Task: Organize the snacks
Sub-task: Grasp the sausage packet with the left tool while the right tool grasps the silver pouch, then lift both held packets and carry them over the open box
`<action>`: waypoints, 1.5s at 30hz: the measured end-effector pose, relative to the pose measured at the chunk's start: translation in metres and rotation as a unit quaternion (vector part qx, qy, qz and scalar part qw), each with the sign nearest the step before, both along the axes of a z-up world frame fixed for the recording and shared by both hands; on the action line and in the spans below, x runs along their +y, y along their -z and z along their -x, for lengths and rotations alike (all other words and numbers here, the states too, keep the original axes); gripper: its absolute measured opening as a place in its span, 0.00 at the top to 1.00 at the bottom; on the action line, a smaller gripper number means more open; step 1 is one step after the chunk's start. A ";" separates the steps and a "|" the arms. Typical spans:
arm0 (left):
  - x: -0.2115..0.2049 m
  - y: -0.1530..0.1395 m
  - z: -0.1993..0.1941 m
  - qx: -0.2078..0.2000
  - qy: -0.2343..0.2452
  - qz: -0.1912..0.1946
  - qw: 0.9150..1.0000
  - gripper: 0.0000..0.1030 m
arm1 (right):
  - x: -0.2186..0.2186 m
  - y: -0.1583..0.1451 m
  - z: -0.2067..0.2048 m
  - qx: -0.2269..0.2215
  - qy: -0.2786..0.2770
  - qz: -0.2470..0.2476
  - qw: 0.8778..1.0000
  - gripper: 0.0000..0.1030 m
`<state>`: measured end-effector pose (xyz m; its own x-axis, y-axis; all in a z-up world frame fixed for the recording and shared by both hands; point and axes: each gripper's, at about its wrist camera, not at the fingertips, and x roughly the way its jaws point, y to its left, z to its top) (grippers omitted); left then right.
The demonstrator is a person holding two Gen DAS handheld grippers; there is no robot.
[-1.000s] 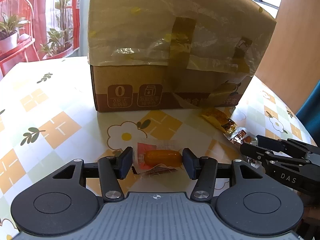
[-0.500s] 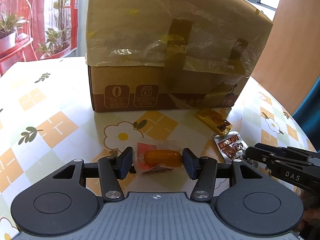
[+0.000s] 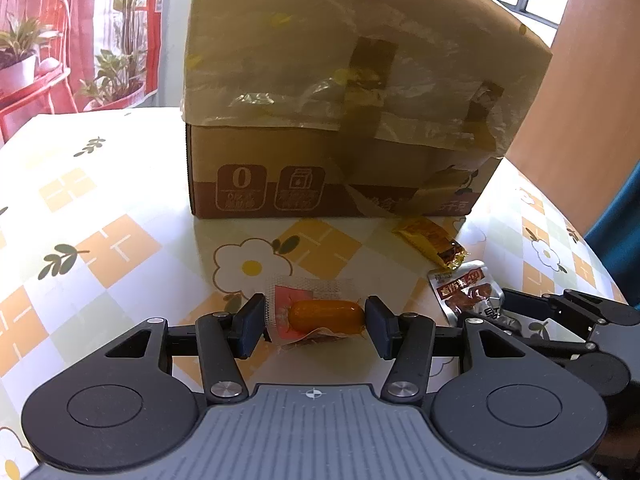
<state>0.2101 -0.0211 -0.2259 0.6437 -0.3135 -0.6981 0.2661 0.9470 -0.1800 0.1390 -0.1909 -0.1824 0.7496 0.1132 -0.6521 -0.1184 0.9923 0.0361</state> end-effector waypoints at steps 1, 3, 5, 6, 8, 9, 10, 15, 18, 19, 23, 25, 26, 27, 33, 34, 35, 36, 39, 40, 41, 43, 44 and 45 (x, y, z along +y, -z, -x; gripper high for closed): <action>0.000 0.000 0.000 0.000 0.000 0.000 1.000 0.45 | 0.004 0.001 0.000 -0.001 -0.005 0.015 1.000 0.47; -0.001 0.000 0.001 -0.001 0.002 0.000 1.000 0.45 | 0.006 0.001 -0.002 -0.002 -0.013 0.021 1.000 0.50; -0.001 -0.001 0.002 -0.005 0.002 0.000 1.000 0.45 | 0.005 0.001 -0.002 -0.002 -0.016 0.017 1.000 0.57; 0.000 -0.001 0.002 -0.006 0.001 0.001 1.000 0.45 | 0.005 0.001 -0.001 -0.003 -0.016 0.014 1.000 0.63; 0.001 -0.002 0.003 -0.007 0.000 0.002 1.000 0.45 | 0.004 0.000 0.002 -0.006 -0.015 0.006 1.000 0.64; 0.001 -0.002 0.003 -0.007 -0.001 0.002 1.000 0.45 | 0.002 -0.001 0.003 -0.009 -0.012 0.001 1.000 0.65; 0.002 -0.002 0.003 -0.007 -0.001 0.003 1.000 0.45 | 0.000 -0.002 0.006 -0.013 -0.007 -0.005 1.000 0.65; 0.002 -0.008 0.005 -0.023 0.006 0.003 1.000 0.45 | -0.014 -0.017 0.015 -0.037 0.017 -0.040 0.998 0.82; 0.002 -0.016 0.006 -0.041 0.009 0.005 0.999 0.45 | -0.021 -0.028 0.019 -0.048 0.021 -0.053 0.997 0.88; 0.002 -0.019 0.007 -0.047 0.011 0.005 0.999 0.45 | -0.021 -0.031 0.020 -0.051 0.022 -0.054 0.997 0.88; 0.003 -0.034 0.008 -0.073 0.018 0.005 0.997 0.45 | -0.023 -0.044 0.024 -0.067 0.016 -0.070 0.995 0.88; 0.003 -0.045 0.010 -0.088 0.025 0.009 0.996 0.45 | -0.023 -0.053 0.024 -0.079 0.012 -0.075 0.994 0.88; 0.004 -0.051 0.011 -0.096 0.028 0.011 0.995 0.45 | -0.023 -0.059 0.024 -0.088 0.009 -0.080 0.993 0.88; 0.005 -0.058 0.012 -0.104 0.033 0.015 0.994 0.45 | -0.023 -0.065 0.024 -0.097 0.007 -0.084 0.992 0.88; 0.006 -0.115 0.015 -0.178 0.051 0.024 0.982 0.45 | -0.024 -0.118 0.020 -0.174 -0.009 -0.096 0.980 0.88; 0.006 -0.125 0.013 -0.193 0.054 0.026 0.979 0.45 | -0.025 -0.128 0.018 -0.189 -0.011 -0.096 0.977 0.88; 0.006 -0.134 0.012 -0.206 0.057 0.027 0.977 0.45 | -0.026 -0.138 0.016 -0.205 -0.014 -0.095 0.974 0.88; 0.005 -0.143 0.009 -0.217 0.060 0.027 0.974 0.45 | -0.026 -0.147 0.013 -0.218 -0.017 -0.096 0.971 0.88; 0.001 -0.164 -0.007 -0.243 0.058 0.025 0.968 0.45 | -0.030 -0.171 -0.001 -0.245 -0.024 -0.109 0.963 0.88; 0.000 -0.169 -0.014 -0.245 0.055 0.025 0.968 0.45 | -0.032 -0.177 -0.008 -0.250 -0.025 -0.115 0.961 0.88; -0.001 -0.174 -0.022 -0.245 0.054 0.028 0.968 0.45 | -0.033 -0.182 -0.015 -0.253 -0.027 -0.122 0.959 0.88; -0.002 -0.180 -0.036 -0.243 0.050 0.035 0.968 0.45 | -0.031 -0.190 -0.028 -0.261 -0.035 -0.130 0.956 0.88; -0.003 -0.182 -0.044 -0.241 0.048 0.035 0.969 0.45 | -0.029 -0.194 -0.036 -0.264 -0.040 -0.132 0.955 0.88; -0.004 -0.185 -0.053 -0.238 0.048 0.034 0.970 0.45 | -0.028 -0.197 -0.044 -0.264 -0.045 -0.135 0.954 0.88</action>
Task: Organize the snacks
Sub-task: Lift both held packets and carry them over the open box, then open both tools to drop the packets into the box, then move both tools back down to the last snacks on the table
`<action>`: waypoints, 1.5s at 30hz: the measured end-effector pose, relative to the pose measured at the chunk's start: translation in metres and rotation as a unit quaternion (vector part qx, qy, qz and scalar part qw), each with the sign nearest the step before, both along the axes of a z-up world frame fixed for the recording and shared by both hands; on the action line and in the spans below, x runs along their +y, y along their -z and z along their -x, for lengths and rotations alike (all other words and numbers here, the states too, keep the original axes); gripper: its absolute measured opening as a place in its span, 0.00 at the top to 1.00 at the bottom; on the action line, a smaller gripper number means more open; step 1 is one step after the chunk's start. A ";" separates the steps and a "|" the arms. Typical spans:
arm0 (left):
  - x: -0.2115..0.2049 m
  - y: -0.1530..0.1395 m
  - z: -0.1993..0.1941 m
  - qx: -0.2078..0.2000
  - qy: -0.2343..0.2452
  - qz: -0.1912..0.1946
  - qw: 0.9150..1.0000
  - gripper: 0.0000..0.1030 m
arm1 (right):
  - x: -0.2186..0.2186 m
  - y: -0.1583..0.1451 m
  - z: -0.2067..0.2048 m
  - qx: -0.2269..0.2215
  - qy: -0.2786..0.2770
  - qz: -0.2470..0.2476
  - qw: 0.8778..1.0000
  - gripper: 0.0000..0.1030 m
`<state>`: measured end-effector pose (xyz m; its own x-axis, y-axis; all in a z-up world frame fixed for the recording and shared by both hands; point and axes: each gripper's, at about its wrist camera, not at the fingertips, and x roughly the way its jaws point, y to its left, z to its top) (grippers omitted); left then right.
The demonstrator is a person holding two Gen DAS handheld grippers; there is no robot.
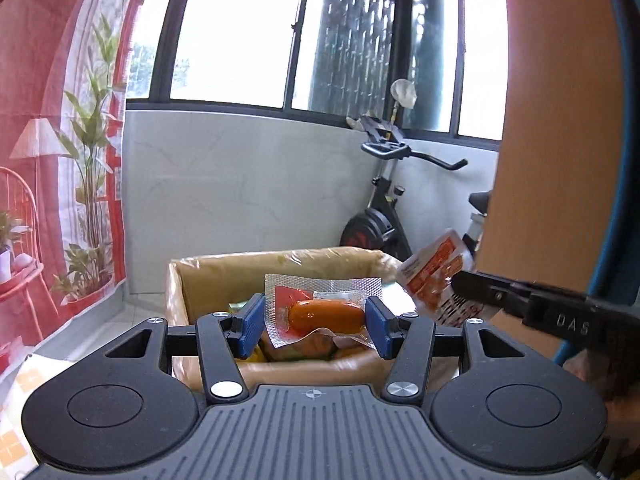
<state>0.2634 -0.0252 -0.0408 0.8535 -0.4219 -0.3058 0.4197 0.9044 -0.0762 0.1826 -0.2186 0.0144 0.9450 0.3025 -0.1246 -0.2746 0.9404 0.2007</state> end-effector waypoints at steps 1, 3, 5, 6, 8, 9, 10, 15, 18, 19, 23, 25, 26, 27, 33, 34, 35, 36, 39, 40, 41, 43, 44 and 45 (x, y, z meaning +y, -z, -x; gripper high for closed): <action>-0.001 -0.001 -0.007 0.002 -0.004 -0.003 1.000 0.45 | 0.003 -0.002 -0.007 0.002 -0.006 -0.005 1.000 0.88; -0.002 -0.001 -0.020 0.009 -0.013 -0.010 1.000 0.45 | 0.009 -0.002 -0.025 0.009 -0.017 -0.018 1.000 0.88; -0.001 0.000 -0.029 0.018 -0.025 -0.014 0.999 0.45 | 0.017 -0.002 -0.041 0.014 -0.026 -0.026 0.999 0.88; 0.003 0.000 -0.031 0.021 -0.029 -0.015 0.999 0.45 | 0.022 0.000 -0.048 0.016 -0.031 -0.026 0.999 0.88; 0.005 0.003 -0.037 0.027 -0.033 -0.021 0.999 0.45 | 0.027 0.003 -0.062 0.020 -0.031 -0.023 0.999 0.88; 0.006 0.004 -0.039 0.029 -0.033 -0.025 0.999 0.45 | 0.029 0.006 -0.068 0.024 -0.032 -0.023 0.999 0.88; 0.005 0.006 -0.041 0.031 -0.033 -0.029 0.999 0.45 | 0.030 0.008 -0.072 0.028 -0.031 -0.024 0.999 0.88; 0.009 0.013 -0.049 0.050 -0.038 -0.032 0.998 0.45 | 0.022 0.026 -0.089 0.071 -0.033 -0.060 0.995 0.88; 0.012 0.017 -0.050 0.059 -0.040 -0.033 0.997 0.45 | 0.019 0.033 -0.091 0.085 -0.025 -0.054 0.995 0.88; 0.013 0.018 -0.051 0.062 -0.040 -0.034 0.997 0.45 | 0.018 0.034 -0.091 0.088 -0.023 -0.053 0.994 0.88; 0.015 0.020 -0.054 0.076 -0.042 -0.040 0.995 0.45 | 0.018 0.036 -0.089 0.093 -0.009 -0.034 0.995 0.85; 0.016 0.020 -0.053 0.080 -0.044 -0.042 0.995 0.44 | 0.020 0.035 -0.086 0.090 -0.003 -0.017 0.996 0.84; 0.017 0.020 -0.054 0.079 -0.045 -0.042 0.995 0.44 | 0.021 0.035 -0.085 0.087 -0.001 -0.010 0.996 0.84; 0.017 0.019 -0.053 0.079 -0.046 -0.042 0.995 0.40 | 0.023 0.035 -0.083 0.086 0.002 -0.004 0.996 0.84; 0.019 0.016 -0.050 0.077 -0.053 -0.041 0.995 0.34 | 0.030 0.035 -0.075 0.079 0.023 0.027 0.996 0.70; 0.019 0.015 -0.049 0.077 -0.055 -0.040 0.995 0.33 | 0.030 0.035 -0.075 0.078 0.024 0.029 0.996 0.70; 0.020 0.014 -0.048 0.078 -0.057 -0.038 0.995 0.30 | 0.029 0.035 -0.073 0.077 0.026 0.029 0.996 0.70; 0.021 0.013 -0.047 0.078 -0.059 -0.036 0.995 0.28 | 0.029 0.034 -0.072 0.076 0.027 0.029 0.996 0.70; 0.024 0.011 -0.041 0.077 -0.062 -0.032 0.995 0.27 | 0.029 0.032 -0.064 0.065 0.030 0.036 0.997 0.67; 0.026 0.009 -0.038 0.076 -0.062 -0.029 0.995 0.27 | 0.031 0.032 -0.061 0.062 0.030 0.039 0.997 0.66; 0.028 0.008 -0.035 0.075 -0.063 -0.027 0.995 0.26 | 0.031 0.031 -0.057 0.058 0.029 0.041 0.997 0.66; 0.032 0.005 -0.029 0.072 -0.067 -0.022 0.995 0.23 | 0.031 0.030 -0.050 0.051 0.028 0.043 0.997 0.66; 0.034 0.003 -0.025 0.069 -0.069 -0.019 0.995 0.22 | 0.031 0.030 -0.045 0.048 0.028 0.044 0.997 0.66; 0.037 0.001 -0.022 0.067 -0.070 -0.016 0.995 0.22 | 0.031 0.030 -0.041 0.045 0.027 0.045 0.998 0.66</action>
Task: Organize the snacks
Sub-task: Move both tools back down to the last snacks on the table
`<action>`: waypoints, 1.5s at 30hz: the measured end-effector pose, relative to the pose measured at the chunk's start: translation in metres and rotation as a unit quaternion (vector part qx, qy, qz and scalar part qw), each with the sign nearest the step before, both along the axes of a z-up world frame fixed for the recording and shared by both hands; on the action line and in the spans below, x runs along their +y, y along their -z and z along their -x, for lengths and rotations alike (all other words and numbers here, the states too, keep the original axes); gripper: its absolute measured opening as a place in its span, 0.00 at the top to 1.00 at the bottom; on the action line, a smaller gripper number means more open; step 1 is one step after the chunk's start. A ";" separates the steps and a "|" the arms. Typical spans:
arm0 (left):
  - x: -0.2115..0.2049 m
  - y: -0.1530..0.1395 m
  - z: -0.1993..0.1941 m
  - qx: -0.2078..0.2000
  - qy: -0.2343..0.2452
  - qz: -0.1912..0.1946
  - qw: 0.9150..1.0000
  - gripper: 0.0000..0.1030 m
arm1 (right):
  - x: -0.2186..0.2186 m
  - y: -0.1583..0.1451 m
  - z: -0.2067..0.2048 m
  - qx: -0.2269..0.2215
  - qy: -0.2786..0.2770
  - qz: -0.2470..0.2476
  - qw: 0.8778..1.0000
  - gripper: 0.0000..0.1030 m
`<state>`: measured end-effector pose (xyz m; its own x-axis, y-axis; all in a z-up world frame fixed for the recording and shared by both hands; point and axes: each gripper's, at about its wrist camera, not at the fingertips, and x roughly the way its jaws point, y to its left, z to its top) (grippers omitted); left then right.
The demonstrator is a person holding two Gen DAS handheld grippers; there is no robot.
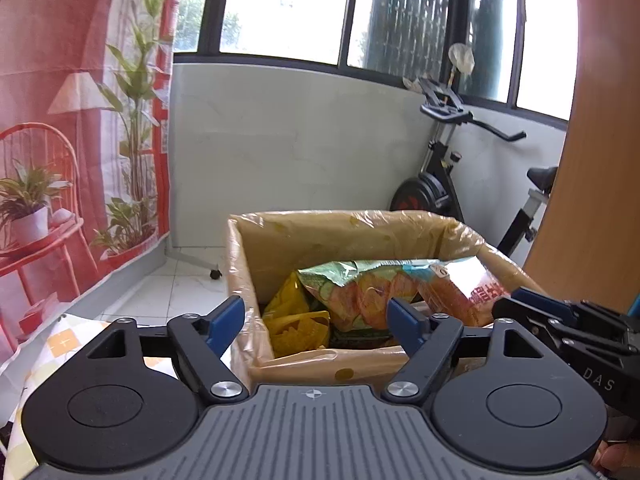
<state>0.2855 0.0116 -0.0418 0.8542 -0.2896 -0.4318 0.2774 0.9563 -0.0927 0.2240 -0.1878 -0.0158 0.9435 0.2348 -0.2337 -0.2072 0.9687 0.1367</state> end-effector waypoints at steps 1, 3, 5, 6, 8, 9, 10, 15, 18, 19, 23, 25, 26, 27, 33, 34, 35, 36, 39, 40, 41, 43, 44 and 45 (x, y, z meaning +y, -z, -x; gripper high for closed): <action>0.003 -0.002 0.004 -0.002 -0.001 0.003 1.000 0.22 | -0.001 0.000 0.004 -0.003 -0.001 0.000 1.000 0.66; 0.009 -0.005 0.010 -0.006 -0.002 0.010 1.000 0.21 | -0.003 -0.001 0.012 -0.007 -0.001 -0.001 1.000 0.66; 0.015 -0.006 0.016 -0.009 -0.004 0.018 1.000 0.21 | -0.005 -0.001 0.019 -0.011 -0.001 -0.005 1.000 0.66; 0.017 -0.006 0.019 -0.009 -0.005 0.022 1.000 0.21 | -0.007 -0.001 0.023 -0.014 -0.001 -0.008 1.000 0.66; 0.022 -0.003 0.027 -0.006 -0.006 0.030 1.000 0.21 | -0.010 0.000 0.030 -0.017 0.000 -0.012 1.000 0.66; 0.023 0.000 0.030 -0.004 -0.007 0.033 0.999 0.21 | -0.011 0.001 0.034 -0.018 0.000 -0.014 1.000 0.66; 0.025 0.003 0.034 -0.002 -0.006 0.036 0.999 0.21 | -0.012 0.003 0.038 -0.018 0.000 -0.015 1.000 0.66; 0.033 0.029 0.051 0.018 -0.005 0.053 0.998 0.21 | -0.020 0.015 0.052 -0.008 0.010 -0.019 1.000 0.66; 0.034 0.050 0.052 0.050 -0.012 0.066 0.996 0.21 | -0.026 0.025 0.059 0.005 0.016 -0.027 0.999 0.66; 0.033 0.058 0.052 0.061 -0.015 0.065 0.996 0.21 | -0.027 0.029 0.061 0.009 0.018 -0.028 0.999 0.66; 0.029 0.083 0.052 0.092 -0.020 0.064 0.994 0.21 | -0.033 0.045 0.066 0.029 0.023 -0.025 0.999 0.66; 0.029 0.093 0.051 0.102 -0.022 0.065 0.992 0.21 | -0.034 0.054 0.067 0.039 0.024 -0.023 0.999 0.66; 0.030 0.098 0.051 0.107 -0.024 0.065 0.992 0.22 | -0.035 0.060 0.067 0.045 0.023 -0.019 0.999 0.66; 0.030 0.102 0.050 0.111 -0.026 0.064 0.991 0.22 | -0.035 0.066 0.066 0.052 0.023 -0.015 0.998 0.66; 0.032 0.121 0.048 0.124 -0.036 0.051 0.990 0.22 | -0.032 0.107 0.052 0.111 0.016 0.004 0.994 0.66; 0.033 0.124 0.047 0.128 -0.037 0.050 0.990 0.22 | -0.031 0.114 0.050 0.119 0.015 0.010 0.993 0.66; 0.033 0.126 0.047 0.132 -0.038 0.049 0.989 0.22 | -0.030 0.121 0.047 0.127 0.013 0.017 0.992 0.66; 0.033 0.127 0.047 0.135 -0.039 0.047 0.989 0.22 | -0.029 0.126 0.045 0.135 0.011 0.024 0.990 0.66; 0.032 0.134 0.047 0.145 -0.044 0.045 0.987 0.22 | -0.025 0.141 0.037 0.158 0.003 0.038 0.987 0.64; 0.033 0.135 0.047 0.149 -0.045 0.045 0.987 0.22 | -0.024 0.145 0.035 0.163 0.000 0.040 0.986 0.61; 0.031 0.137 0.048 0.152 -0.045 0.045 0.986 0.22 | -0.023 0.148 0.032 0.169 -0.004 0.041 0.985 0.60; 0.032 0.140 0.049 0.158 -0.046 0.045 0.985 0.22 | -0.020 0.153 0.025 0.177 -0.015 0.045 0.983 0.56; 0.031 0.141 0.050 0.160 -0.046 0.044 0.985 0.22 | -0.018 0.155 0.023 0.178 -0.019 0.050 0.982 0.55; 0.032 0.142 0.050 0.162 -0.046 0.044 0.985 0.22 | -0.016 0.157 0.021 0.179 -0.022 0.056 0.982 0.54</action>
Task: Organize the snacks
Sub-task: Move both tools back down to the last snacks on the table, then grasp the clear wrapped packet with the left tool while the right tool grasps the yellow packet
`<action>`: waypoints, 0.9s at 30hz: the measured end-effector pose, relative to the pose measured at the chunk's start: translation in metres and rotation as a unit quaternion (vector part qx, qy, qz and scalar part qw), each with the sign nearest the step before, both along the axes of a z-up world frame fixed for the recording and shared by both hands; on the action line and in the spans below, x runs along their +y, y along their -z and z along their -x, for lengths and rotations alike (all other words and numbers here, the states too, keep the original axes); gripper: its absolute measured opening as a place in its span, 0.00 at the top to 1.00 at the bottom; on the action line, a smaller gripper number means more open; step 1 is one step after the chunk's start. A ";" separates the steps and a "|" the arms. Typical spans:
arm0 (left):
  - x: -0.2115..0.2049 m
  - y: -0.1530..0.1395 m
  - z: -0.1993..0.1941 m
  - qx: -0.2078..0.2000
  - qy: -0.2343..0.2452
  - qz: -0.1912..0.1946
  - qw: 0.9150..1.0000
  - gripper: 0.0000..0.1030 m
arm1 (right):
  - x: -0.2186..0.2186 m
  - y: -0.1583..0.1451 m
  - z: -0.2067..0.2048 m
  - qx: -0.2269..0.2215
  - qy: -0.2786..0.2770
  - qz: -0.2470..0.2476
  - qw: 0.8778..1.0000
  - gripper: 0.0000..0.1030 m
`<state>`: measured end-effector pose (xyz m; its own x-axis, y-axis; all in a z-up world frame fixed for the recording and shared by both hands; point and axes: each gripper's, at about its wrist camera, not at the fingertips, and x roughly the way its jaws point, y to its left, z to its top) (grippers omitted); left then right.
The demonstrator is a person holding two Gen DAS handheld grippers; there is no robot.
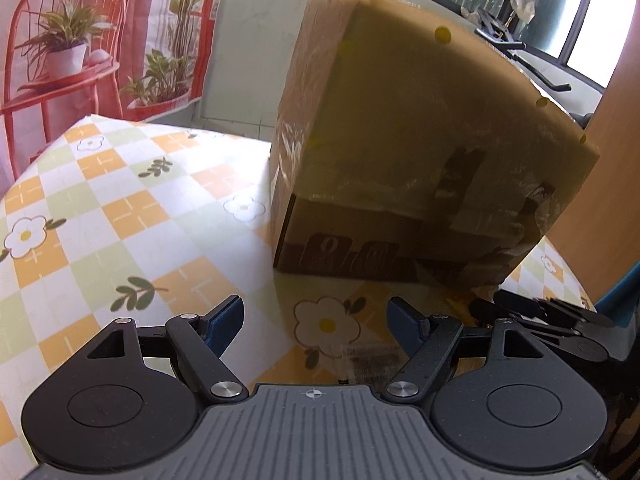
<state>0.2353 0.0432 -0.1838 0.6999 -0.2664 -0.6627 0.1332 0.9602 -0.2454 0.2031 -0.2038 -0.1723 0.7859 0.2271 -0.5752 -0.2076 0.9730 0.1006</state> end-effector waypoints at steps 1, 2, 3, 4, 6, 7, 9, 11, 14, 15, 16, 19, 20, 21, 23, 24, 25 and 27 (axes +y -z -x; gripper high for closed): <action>0.000 0.001 0.000 0.002 0.000 0.000 1.000 0.22 | 0.001 0.002 -0.002 0.001 -0.003 0.004 1.000 0.53; -0.001 0.001 0.001 0.003 0.001 -0.001 1.000 0.22 | 0.003 0.005 -0.004 0.004 -0.005 0.008 1.000 0.53; -0.001 0.001 0.001 0.005 0.001 -0.001 1.000 0.22 | 0.003 0.008 -0.007 0.008 -0.004 0.010 1.000 0.53; -0.001 0.002 0.002 0.006 0.002 -0.002 1.000 0.22 | 0.005 0.009 -0.009 0.012 -0.003 0.013 1.000 0.53; -0.001 0.003 0.001 0.009 0.003 -0.003 1.000 0.22 | 0.004 0.014 -0.013 0.023 0.001 0.017 1.000 0.53; 0.000 0.004 0.001 0.011 0.003 -0.003 1.000 0.22 | 0.004 0.016 -0.015 0.029 0.003 0.016 0.999 0.53; 0.000 0.005 0.002 0.014 0.005 -0.002 1.000 0.23 | 0.000 0.017 -0.018 0.038 0.004 0.008 0.999 0.54; 0.000 0.007 0.003 0.015 0.009 0.000 1.000 0.24 | -0.002 0.017 -0.018 0.043 0.005 0.003 0.999 0.56; -0.003 0.011 0.003 0.021 0.021 0.001 1.000 0.29 | -0.003 0.014 -0.013 0.052 0.004 -0.003 0.999 0.60; -0.005 0.012 0.003 0.023 0.026 0.000 0.999 0.30 | -0.002 0.012 -0.010 0.055 0.004 -0.004 0.998 0.61; -0.007 0.014 0.003 0.024 0.031 -0.002 0.999 0.30 | -0.001 0.012 -0.007 0.059 0.007 -0.007 0.998 0.61; -0.014 0.019 0.004 0.026 0.050 -0.004 0.998 0.33 | 0.000 0.012 0.004 0.060 0.016 -0.017 0.998 0.61; -0.017 0.021 0.004 0.029 0.057 -0.006 0.998 0.36 | 0.002 0.013 0.009 0.056 0.018 -0.017 0.998 0.61; -0.020 0.023 0.005 0.031 0.062 -0.008 0.998 0.38 | 0.004 0.014 0.013 0.051 0.019 -0.015 0.998 0.61; -0.025 0.026 0.007 0.035 0.072 -0.013 0.997 0.39 | 0.005 0.016 0.020 0.040 0.021 -0.010 0.999 0.61; -0.027 0.028 0.007 0.037 0.074 -0.016 0.996 0.39 | 0.006 0.017 0.021 0.038 0.021 -0.008 0.999 0.61; -0.029 0.029 0.009 0.038 0.077 -0.021 0.996 0.39 | 0.007 0.017 0.020 0.037 0.022 -0.008 0.999 0.61; -0.033 0.032 0.010 0.039 0.081 -0.037 0.995 0.39 | 0.007 0.017 0.021 0.037 0.023 -0.012 0.999 0.61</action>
<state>0.2249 0.0097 -0.2160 0.5977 -0.3200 -0.7351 0.2704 0.9436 -0.1910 0.1823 -0.1972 -0.1895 0.7517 0.2061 -0.6264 -0.1542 0.9785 0.1369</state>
